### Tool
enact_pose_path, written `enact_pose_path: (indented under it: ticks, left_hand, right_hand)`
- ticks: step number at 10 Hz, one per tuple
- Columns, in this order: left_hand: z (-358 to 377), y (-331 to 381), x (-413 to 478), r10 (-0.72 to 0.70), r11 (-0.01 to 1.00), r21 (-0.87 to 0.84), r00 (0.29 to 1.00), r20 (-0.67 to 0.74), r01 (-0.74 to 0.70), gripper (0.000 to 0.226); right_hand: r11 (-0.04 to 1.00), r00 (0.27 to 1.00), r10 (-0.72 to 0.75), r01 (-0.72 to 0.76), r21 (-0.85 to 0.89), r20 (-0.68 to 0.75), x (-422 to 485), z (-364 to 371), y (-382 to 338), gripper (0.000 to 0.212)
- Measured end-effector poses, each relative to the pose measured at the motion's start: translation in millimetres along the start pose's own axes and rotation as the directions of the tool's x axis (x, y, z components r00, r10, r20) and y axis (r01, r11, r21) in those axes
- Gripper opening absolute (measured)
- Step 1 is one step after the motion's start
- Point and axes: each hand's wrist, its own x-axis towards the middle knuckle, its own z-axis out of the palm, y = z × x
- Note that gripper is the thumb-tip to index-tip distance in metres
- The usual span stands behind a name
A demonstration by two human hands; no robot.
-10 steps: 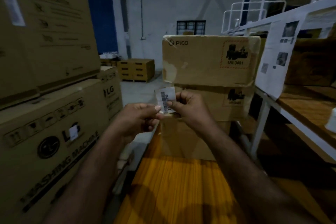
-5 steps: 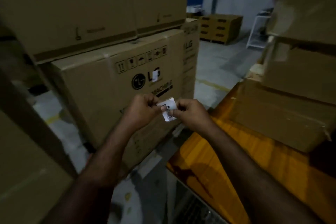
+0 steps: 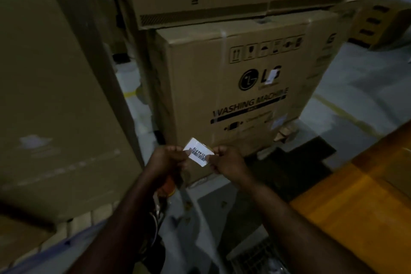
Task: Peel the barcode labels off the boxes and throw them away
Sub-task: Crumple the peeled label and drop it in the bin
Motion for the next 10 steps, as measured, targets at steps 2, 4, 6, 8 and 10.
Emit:
enact_pose_path:
  ticks: [2,4,6,8,10]
  left_hand:
    - [-65,-46,17,-0.082,0.988,0.104,0.959,-0.270,0.113,0.012]
    - [-100,-89,37,-0.107,0.883,0.362,0.879,-0.465,0.299,0.023]
    - [-111,-127,80,-0.169,0.792,0.421,0.822,-0.544,0.442,0.022]
    - [-120,-177,120,-0.227,0.707,0.521,0.851,-0.474,0.479,0.037]
    - [-140,-224,161,-0.273,0.657,0.553,0.846,-0.458,0.512,0.020]
  right_hand:
    - [0.986,0.984,-0.020,0.049,-0.160,0.179,48,87,10,0.006]
    - [0.898,0.944,-0.076,0.204,-0.390,0.320,82,153,17,0.025]
    - [0.881,0.930,-0.028,0.196,-0.430,0.366,132,194,54,0.021]
    - [0.867,0.917,0.033,0.171,-0.468,0.398,171,225,94,0.021]
    - [0.900,0.903,0.025,0.166,-0.403,0.429,205,278,154,0.032]
